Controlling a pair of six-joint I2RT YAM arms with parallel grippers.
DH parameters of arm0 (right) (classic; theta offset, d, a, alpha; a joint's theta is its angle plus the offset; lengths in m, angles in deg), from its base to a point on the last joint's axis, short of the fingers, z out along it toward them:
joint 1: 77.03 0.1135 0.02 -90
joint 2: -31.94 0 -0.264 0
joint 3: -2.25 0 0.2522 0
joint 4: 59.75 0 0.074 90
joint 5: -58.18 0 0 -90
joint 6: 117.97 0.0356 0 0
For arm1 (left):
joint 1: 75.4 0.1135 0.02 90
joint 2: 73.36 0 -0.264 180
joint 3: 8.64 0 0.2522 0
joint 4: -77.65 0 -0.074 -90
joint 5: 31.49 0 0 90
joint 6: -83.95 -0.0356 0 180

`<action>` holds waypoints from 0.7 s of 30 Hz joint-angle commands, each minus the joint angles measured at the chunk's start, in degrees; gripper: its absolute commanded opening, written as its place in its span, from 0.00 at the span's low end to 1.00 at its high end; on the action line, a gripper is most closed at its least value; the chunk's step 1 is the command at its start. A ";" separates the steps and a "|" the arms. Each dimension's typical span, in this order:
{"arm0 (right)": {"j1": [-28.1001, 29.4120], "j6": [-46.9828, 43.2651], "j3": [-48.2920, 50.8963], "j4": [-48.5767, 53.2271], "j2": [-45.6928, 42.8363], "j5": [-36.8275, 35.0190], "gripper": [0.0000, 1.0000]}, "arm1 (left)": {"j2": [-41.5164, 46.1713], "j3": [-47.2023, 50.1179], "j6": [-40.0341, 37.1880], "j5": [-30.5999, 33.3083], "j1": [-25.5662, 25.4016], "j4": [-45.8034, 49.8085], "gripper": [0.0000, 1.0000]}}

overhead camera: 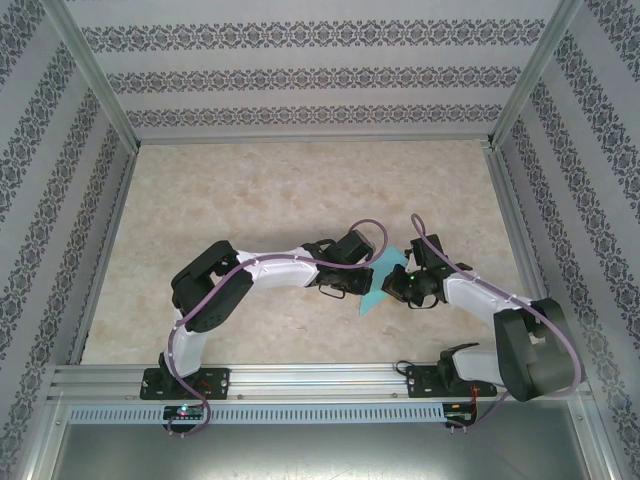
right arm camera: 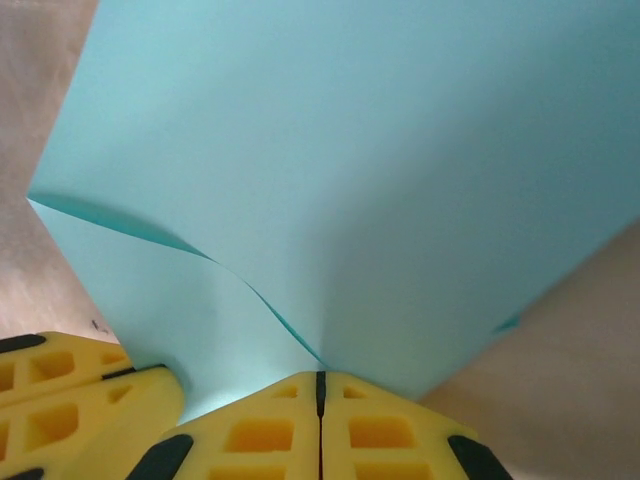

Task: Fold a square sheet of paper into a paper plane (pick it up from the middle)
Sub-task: Fold the wing for the fifth time at the center of the table.

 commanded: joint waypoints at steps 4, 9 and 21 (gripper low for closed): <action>-0.87 -0.69 0.79 2.21 0.17 -1.88 0.07 | -1.26 -0.16 0.07 -0.08 0.34 -0.22 0.09; -0.90 -0.67 0.44 0.10 2.59 -1.24 0.07 | -1.06 -0.12 0.16 -0.48 0.34 -0.13 0.09; -0.84 -0.34 1.50 -1.97 5.93 -0.50 0.06 | -0.47 -1.34 0.51 -1.56 -0.27 -0.19 0.09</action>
